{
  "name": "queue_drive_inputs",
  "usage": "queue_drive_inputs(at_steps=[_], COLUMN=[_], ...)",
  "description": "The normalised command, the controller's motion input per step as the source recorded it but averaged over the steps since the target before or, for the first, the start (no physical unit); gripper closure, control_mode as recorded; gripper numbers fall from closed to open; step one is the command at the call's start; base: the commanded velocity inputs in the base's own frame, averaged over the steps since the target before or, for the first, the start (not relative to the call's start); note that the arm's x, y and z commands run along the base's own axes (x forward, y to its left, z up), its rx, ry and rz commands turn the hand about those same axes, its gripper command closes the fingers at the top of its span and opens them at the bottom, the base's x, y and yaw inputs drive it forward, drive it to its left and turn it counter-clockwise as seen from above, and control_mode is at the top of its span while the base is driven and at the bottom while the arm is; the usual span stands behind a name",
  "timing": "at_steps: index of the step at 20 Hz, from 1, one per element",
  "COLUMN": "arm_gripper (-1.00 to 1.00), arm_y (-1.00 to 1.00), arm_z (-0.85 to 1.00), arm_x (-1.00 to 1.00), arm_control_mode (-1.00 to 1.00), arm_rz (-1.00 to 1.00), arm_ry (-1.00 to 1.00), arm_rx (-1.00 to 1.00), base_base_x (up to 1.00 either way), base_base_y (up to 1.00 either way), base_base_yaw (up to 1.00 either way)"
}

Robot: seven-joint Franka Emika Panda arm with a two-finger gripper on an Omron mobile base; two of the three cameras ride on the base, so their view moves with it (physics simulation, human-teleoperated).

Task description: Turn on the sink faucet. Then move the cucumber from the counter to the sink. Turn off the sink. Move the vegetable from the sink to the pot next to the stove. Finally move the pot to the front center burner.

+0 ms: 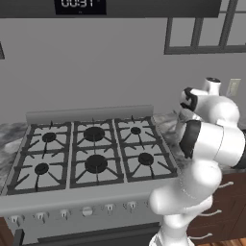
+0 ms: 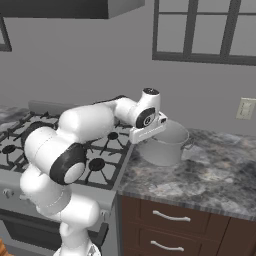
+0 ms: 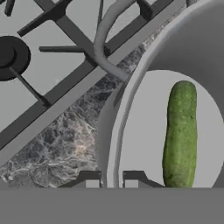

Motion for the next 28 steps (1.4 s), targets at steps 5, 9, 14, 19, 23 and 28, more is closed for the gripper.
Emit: queue_drive_inputs(at_steps=[5,9,14,19,23,28], arm_gripper=[1.0,1.0,1.0,1.0,1.0,1.0], arm_y=[0.64,0.73,0.76,0.86,0.89,0.89], arm_z=[0.39,0.42,0.5,0.32,0.25,0.21], arm_x=[-0.64,-0.57,-0.45,-0.36,-0.33,-0.36], arm_control_mode=[-1.0,-1.0,-1.0,-1.0,-1.0,-1.0], arm_rz=[0.09,0.12,0.13,0.19,0.22,0.22], arm_ry=[-0.14,-0.11,-0.03,0.0,0.0,0.0], arm_rx=[-0.08,-0.05,-0.01,0.0,0.0,0.0], base_base_x=[0.0,0.0,0.0,0.0,0.0,0.0], base_base_y=[0.0,0.0,0.0,0.0,0.0,0.0], base_base_yaw=[0.0,0.0,0.0,0.0,0.0,0.0])
